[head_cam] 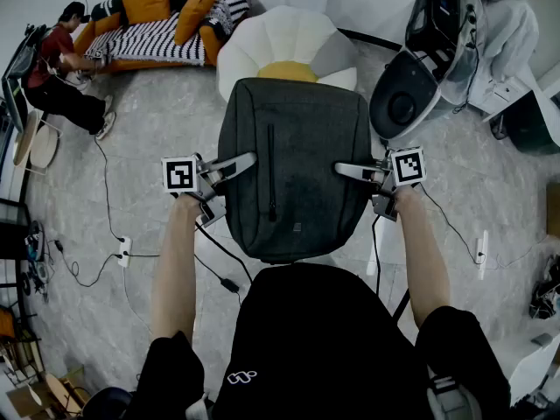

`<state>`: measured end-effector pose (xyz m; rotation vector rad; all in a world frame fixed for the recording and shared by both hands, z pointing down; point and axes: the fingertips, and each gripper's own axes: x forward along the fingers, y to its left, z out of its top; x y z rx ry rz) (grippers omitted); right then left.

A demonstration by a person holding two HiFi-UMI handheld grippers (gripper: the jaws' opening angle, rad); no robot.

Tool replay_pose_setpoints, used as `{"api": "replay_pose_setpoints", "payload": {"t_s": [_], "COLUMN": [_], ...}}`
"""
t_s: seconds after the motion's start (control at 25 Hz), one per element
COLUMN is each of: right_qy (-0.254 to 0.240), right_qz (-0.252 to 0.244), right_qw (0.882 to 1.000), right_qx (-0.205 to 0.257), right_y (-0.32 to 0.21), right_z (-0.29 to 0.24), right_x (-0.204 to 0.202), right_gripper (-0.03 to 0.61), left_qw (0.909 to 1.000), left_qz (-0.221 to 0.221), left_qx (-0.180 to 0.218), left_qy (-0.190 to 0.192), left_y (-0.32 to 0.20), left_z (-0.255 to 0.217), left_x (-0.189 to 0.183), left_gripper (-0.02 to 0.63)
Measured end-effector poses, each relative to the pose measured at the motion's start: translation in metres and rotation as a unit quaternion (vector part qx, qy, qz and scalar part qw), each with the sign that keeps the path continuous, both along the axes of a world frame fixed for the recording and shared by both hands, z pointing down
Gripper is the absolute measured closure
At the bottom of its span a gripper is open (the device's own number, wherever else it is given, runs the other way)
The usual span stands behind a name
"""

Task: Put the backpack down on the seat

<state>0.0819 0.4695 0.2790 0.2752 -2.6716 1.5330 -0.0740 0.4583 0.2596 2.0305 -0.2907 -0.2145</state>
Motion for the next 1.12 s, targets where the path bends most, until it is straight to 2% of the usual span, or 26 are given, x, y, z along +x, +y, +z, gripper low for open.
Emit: {"api": "replay_pose_setpoints", "payload": {"t_s": [0.12,0.24,0.52,0.76,1.12], "right_qy": [0.020,0.005,0.015,0.013,0.013], "right_qz": [0.007,0.000,0.003,-0.002,0.003], "right_qw": [1.000,1.000,1.000,1.000,1.000], "right_qx": [0.004,0.000,0.001,-0.020,-0.017], "right_y": [-0.008,-0.008,-0.016,-0.051,-0.006], "right_z": [0.006,-0.002,-0.001,-0.018,0.004], "right_x": [0.002,-0.005,-0.006,-0.011,0.000], "right_gripper": [0.368,0.368,0.368,0.367,0.360], "left_qw": [1.0000,1.0000,0.9999,0.9996,0.9998], "left_qz": [0.002,0.002,0.002,0.001,0.006], "left_qx": [0.003,0.003,0.001,-0.014,-0.006], "left_qy": [0.007,0.009,0.012,0.023,0.016], "left_y": [-0.003,-0.006,-0.013,-0.050,-0.008], "left_z": [-0.003,-0.004,-0.004,-0.017,0.006], "left_x": [-0.002,-0.005,-0.008,-0.010,0.002], "left_gripper": [0.509,0.511,0.509,0.509,0.509]}}
